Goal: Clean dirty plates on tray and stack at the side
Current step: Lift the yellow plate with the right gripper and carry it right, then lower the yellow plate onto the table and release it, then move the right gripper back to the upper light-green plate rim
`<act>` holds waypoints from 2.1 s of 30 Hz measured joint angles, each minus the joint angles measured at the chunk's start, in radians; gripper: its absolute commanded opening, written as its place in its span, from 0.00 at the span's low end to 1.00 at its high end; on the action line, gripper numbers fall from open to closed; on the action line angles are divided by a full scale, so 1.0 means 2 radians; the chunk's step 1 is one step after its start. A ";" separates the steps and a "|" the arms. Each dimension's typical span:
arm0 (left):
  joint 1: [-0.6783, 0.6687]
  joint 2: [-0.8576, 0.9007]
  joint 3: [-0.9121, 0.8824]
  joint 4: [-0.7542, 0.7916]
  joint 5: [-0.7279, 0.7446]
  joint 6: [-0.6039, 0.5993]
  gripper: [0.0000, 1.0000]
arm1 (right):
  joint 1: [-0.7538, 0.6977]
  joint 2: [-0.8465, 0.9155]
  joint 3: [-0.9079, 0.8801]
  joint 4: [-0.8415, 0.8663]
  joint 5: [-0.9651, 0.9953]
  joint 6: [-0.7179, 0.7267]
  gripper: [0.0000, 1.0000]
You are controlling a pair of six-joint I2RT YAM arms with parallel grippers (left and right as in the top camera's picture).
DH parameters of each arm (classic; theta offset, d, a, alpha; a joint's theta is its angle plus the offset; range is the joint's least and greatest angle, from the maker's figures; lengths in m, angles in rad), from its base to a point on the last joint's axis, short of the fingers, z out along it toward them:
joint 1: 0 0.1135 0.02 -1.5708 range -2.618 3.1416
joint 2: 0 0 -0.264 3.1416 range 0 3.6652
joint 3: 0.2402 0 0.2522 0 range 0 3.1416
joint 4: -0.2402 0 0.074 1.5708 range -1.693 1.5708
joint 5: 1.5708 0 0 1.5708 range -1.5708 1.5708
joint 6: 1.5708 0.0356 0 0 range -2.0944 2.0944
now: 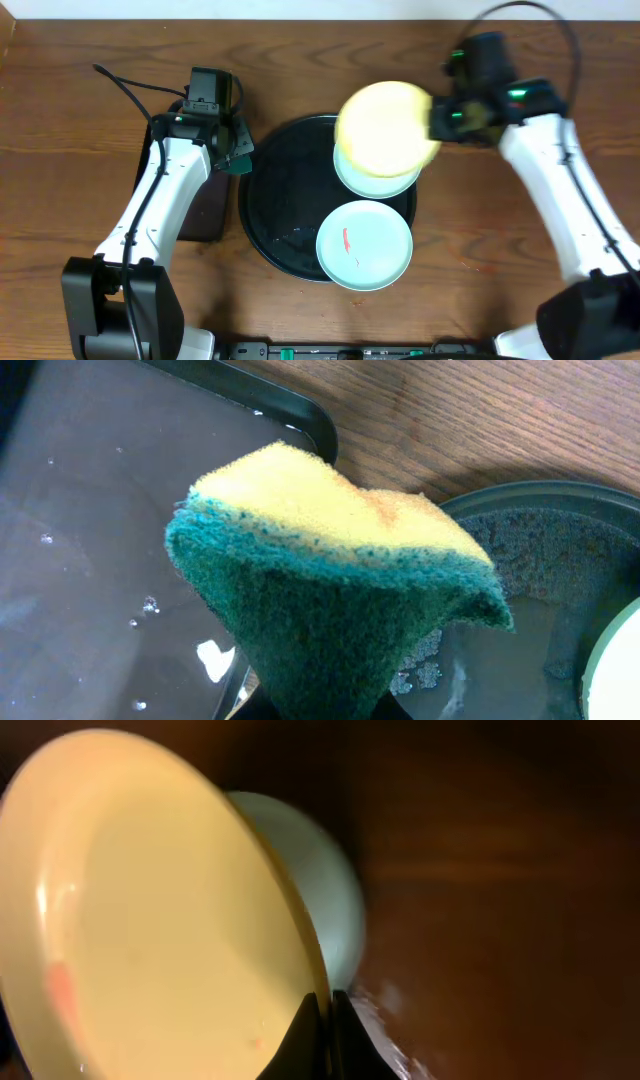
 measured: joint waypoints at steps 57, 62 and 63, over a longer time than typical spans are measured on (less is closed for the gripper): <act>-0.032 0.000 0.000 -0.018 0.000 0.028 0.08 | -0.029 0.006 -0.199 0.116 -0.097 -0.033 0.31; -0.032 0.000 0.000 -0.018 0.000 0.028 0.08 | 0.006 0.026 -0.199 0.120 -0.080 -0.018 0.26; -0.033 0.000 0.000 -0.018 0.000 0.028 0.08 | 0.012 0.032 -0.199 0.121 -0.077 -0.016 0.24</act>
